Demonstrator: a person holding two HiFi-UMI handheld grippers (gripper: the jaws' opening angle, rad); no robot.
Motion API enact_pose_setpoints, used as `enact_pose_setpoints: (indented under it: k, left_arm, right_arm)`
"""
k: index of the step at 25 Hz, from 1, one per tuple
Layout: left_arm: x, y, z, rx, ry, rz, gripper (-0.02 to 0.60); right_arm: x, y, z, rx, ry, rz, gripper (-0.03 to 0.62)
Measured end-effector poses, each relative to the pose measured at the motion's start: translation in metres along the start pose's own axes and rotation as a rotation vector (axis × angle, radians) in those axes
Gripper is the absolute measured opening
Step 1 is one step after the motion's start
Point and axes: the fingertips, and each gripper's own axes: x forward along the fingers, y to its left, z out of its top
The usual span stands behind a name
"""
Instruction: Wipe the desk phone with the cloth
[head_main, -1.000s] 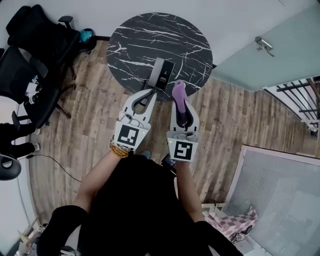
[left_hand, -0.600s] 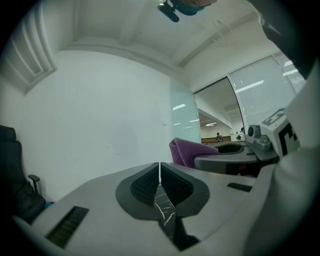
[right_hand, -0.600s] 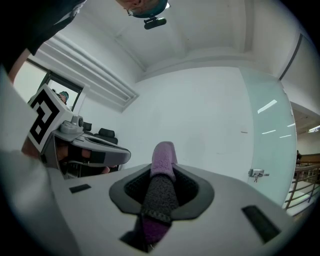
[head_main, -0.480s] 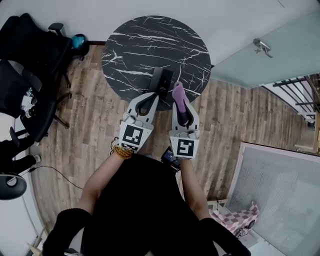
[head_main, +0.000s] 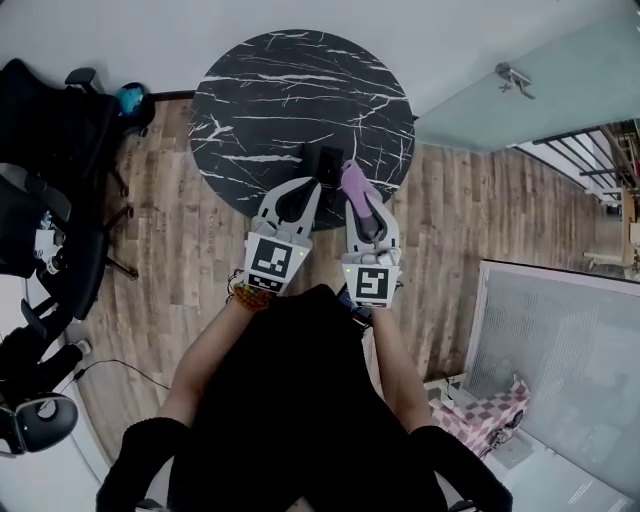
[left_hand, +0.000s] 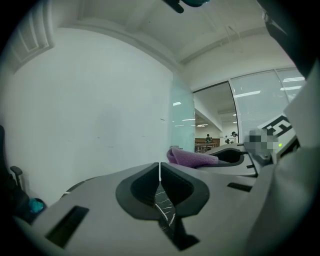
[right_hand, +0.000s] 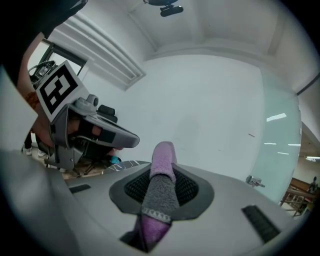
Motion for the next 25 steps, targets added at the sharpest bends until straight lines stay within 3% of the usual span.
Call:
enact_pose_setpoints:
  k: [4,10,18,25]
  left_arm:
    - [0.011,0.010,-0.007,-0.058,0.017,-0.038,0.021]
    - [0.027,0.012,-0.032,-0.036,0.083,-0.068,0.021]
    - [0.044,0.029,-0.062,0.030,0.165,-0.035,0.021]
    - [0.058,0.036,-0.086,0.007,0.214,0.017,0.021]
  right_arm:
    - [0.018,-0.010,-0.010,-0.071,0.072,0.004,0.094]
    - [0.042,-0.027,-0.035,-0.173,0.125,0.086,0.094]
    - [0.083,-0.025,-0.080,-0.308,0.168,0.255,0.094]
    - [0.119,-0.001,-0.118,-0.490,0.215,0.431,0.095]
